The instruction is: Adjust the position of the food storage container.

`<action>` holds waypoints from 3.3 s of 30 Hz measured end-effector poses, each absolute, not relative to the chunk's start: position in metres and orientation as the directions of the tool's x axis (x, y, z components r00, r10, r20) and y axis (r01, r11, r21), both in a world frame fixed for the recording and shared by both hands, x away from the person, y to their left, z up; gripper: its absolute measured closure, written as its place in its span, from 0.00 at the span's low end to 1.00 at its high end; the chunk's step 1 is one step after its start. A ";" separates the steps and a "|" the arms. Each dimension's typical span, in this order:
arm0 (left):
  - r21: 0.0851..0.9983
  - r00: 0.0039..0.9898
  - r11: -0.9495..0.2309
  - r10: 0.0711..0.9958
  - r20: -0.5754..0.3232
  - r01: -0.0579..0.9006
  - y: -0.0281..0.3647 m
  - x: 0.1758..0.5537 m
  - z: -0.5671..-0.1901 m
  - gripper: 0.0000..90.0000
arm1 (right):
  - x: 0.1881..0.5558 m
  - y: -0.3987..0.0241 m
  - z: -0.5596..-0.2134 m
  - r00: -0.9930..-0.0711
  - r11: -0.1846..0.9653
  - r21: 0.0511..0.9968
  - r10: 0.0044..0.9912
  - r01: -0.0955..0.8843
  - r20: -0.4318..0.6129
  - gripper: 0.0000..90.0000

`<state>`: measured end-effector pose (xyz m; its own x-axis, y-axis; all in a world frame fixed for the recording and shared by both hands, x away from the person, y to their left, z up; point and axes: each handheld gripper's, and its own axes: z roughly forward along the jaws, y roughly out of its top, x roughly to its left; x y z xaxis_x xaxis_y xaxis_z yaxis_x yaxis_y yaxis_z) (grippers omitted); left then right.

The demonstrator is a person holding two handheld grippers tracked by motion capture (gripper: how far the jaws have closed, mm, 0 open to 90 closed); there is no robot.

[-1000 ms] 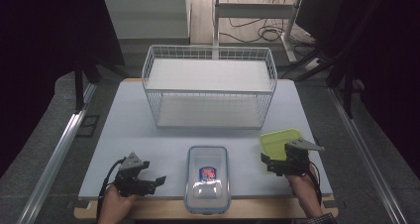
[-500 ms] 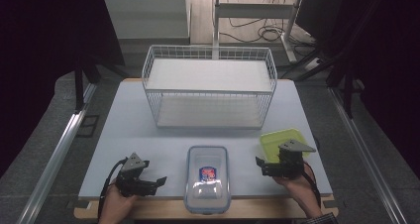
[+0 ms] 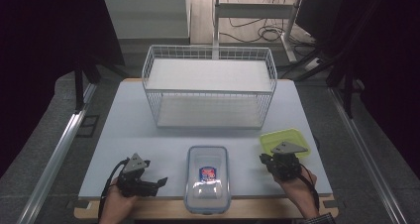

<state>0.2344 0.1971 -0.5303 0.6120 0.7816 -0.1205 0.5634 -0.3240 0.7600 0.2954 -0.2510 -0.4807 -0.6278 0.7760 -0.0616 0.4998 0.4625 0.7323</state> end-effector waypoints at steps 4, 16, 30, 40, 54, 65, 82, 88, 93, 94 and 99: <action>0.758 0.614 -0.327 0.780 -0.121 0.564 0.197 0.234 -0.530 0.11 | 0.296 -0.257 -0.481 -0.660 0.493 0.701 0.750 0.516 -0.041 0.99; 0.738 0.609 -0.325 0.780 -0.144 0.591 0.193 0.237 -0.533 0.11 | 0.321 -0.266 -0.488 -0.641 0.468 0.701 0.767 0.538 -0.020 1.00; 0.676 0.837 -0.538 0.499 -0.226 0.504 0.150 0.205 -0.524 0.69 | 0.296 -0.258 -0.480 -0.695 0.453 0.702 0.714 0.549 0.083 0.96; 0.663 0.864 -0.568 0.420 -0.276 0.488 0.120 0.205 -0.527 0.89 | 0.258 -0.248 -0.479 -0.739 0.500 0.691 0.670 0.522 0.072 0.97; 0.663 0.817 -0.523 0.520 -0.249 0.535 0.104 0.251 -0.524 0.98 | 0.222 -0.255 -0.488 -0.743 0.489 0.674 0.655 0.553 0.134 0.98; 0.717 0.747 -0.383 0.600 -0.287 0.582 0.134 0.343 -0.521 1.00 | 0.214 -0.229 -0.498 -0.771 0.524 0.640 0.612 0.563 0.178 0.99; 0.679 0.740 -0.402 0.592 -0.319 0.614 0.137 0.328 -0.520 1.00 | 0.267 -0.239 -0.501 -0.683 0.470 0.644 0.722 0.604 0.114 1.00; 0.646 0.748 -0.441 0.578 -0.327 0.623 0.150 0.326 -0.519 1.00 | 0.294 -0.236 -0.505 -0.663 0.450 0.646 0.740 0.616 0.117 1.00; 0.668 0.712 -0.381 0.623 -0.325 0.639 0.153 0.340 -0.520 1.00 | 0.309 -0.232 -0.508 -0.649 0.430 0.647 0.749 0.630 0.135 1.00; 0.673 0.716 -0.374 0.609 -0.341 0.638 0.150 0.341 -0.520 1.00 | 0.311 -0.230 -0.508 -0.646 0.425 0.647 0.750 0.633 0.140 1.00; 0.661 0.711 -0.387 0.623 -0.326 0.643 0.152 0.330 -0.517 1.00 | 0.317 -0.224 -0.508 -0.643 0.431 0.645 0.756 0.632 0.124 1.00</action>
